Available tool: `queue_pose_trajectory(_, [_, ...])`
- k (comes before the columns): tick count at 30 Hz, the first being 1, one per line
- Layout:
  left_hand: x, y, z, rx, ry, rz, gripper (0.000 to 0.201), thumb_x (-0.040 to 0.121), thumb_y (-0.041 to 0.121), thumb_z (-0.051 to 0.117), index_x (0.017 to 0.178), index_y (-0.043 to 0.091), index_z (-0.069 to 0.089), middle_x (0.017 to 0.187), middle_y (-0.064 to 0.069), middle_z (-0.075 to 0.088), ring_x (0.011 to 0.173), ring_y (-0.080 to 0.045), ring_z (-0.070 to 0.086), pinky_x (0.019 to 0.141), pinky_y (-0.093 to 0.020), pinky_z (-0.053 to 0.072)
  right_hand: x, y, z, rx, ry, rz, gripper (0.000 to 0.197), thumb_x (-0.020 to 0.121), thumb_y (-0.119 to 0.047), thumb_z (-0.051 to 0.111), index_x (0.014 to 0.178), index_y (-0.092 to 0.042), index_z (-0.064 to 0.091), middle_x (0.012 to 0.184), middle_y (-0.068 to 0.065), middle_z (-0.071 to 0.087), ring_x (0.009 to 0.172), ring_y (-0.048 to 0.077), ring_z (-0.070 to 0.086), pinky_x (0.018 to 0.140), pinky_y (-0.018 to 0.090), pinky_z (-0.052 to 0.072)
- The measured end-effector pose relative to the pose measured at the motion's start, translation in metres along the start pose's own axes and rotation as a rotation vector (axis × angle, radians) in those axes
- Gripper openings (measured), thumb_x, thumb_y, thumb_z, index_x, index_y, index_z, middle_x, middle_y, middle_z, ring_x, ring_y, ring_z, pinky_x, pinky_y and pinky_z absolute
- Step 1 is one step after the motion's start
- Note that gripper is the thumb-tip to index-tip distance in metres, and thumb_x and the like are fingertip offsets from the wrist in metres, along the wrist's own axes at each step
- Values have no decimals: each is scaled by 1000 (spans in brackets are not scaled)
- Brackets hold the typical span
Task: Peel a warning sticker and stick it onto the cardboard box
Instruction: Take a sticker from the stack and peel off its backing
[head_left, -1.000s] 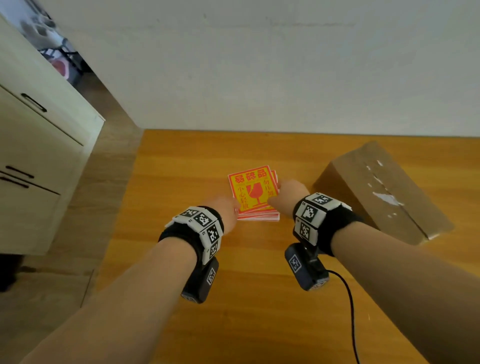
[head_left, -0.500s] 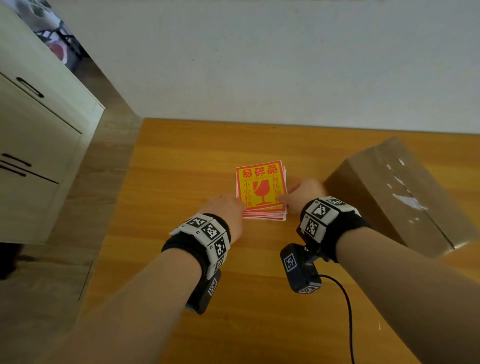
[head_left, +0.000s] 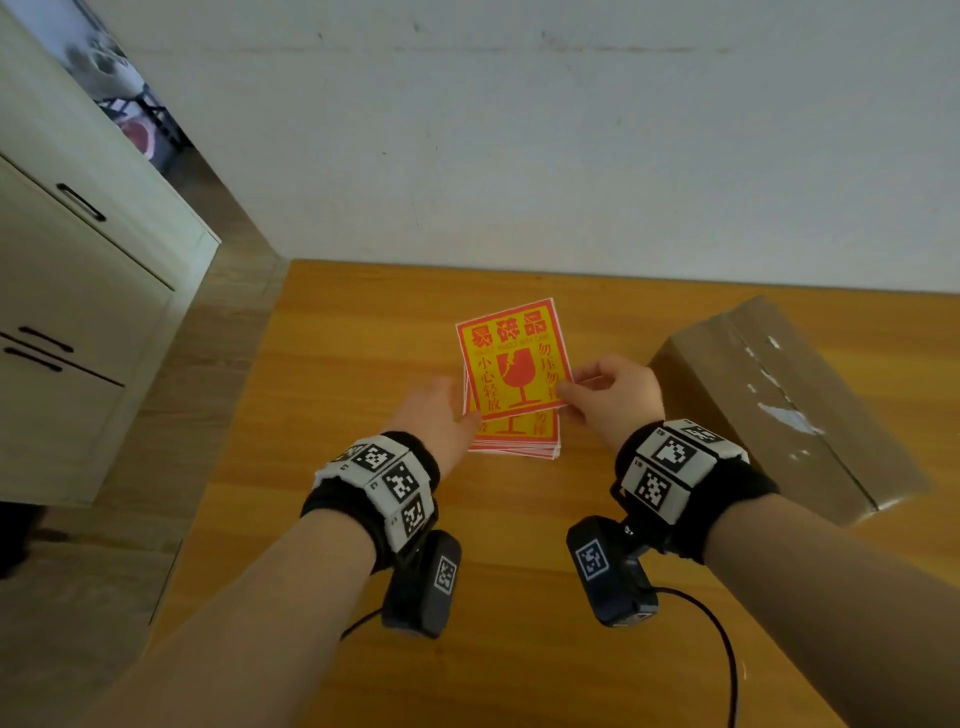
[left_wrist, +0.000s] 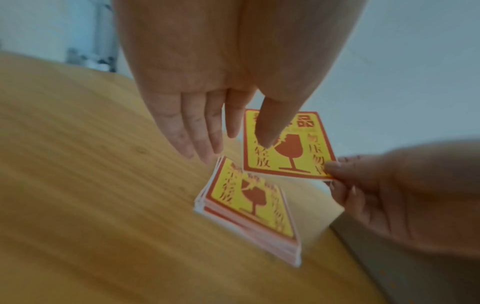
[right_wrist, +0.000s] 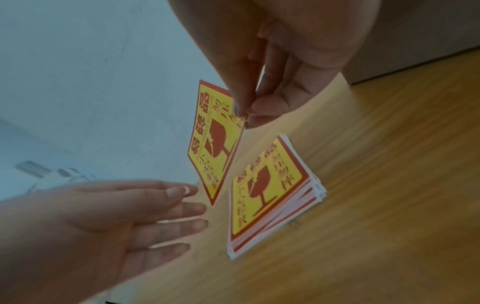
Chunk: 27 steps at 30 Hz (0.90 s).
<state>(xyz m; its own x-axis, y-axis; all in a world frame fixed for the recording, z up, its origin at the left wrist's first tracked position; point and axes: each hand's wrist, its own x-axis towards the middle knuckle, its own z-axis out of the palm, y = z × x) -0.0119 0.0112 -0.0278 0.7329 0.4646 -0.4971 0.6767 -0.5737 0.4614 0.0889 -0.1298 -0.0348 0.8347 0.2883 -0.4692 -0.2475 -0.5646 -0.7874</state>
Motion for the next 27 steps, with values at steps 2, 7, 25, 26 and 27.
queue_pose_trajectory(2, [-1, 3, -5, -182, 28, -55, 52, 91, 34, 55, 137, 12, 43, 129, -6, 58, 115, -23, 58, 99, -35, 47, -5, -5, -8, 80, -19, -46, 7, 86, -10, 64, 85, -9, 58, 73, 0, 63, 56, 7, 58, 47, 11, 52])
queue_pose_trajectory(7, [-6, 13, -19, -548, 85, -10, 27, 89, 19, 59, 113, 6, 61, 78, 8, 66, 71, -6, 65, 67, -19, 52, -15, -20, -26, 179, -23, -123, 18, 87, -10, 63, 74, -18, 54, 74, 0, 63, 58, 7, 60, 43, 6, 49])
queue_pose_trajectory(25, [-50, 102, -42, -562, 106, 373, 12, 92, 19, 56, 81, 21, 62, 71, 11, 64, 47, 15, 61, 53, -7, 48, -68, -69, -84, -200, 58, -620, 18, 86, -18, 64, 101, -15, 73, 88, -9, 64, 80, 2, 56, 68, 5, 40])
queue_pose_trajectory(26, [-52, 106, -41, -564, 105, 388, 14, 92, 20, 56, 79, 22, 61, 71, 11, 64, 48, 15, 61, 55, -9, 49, -70, -68, -87, -190, 47, -626, 20, 87, -18, 63, 103, -14, 73, 90, -8, 66, 83, 3, 57, 69, 4, 41])
queue_pose_trajectory(27, [-54, 109, -40, -562, 102, 399, 15, 92, 21, 56, 78, 23, 61, 72, 12, 65, 49, 15, 62, 56, -9, 49, -72, -67, -90, -178, 41, -631, 21, 87, -17, 63, 105, -14, 73, 93, -6, 68, 86, 4, 59, 71, 4, 41])
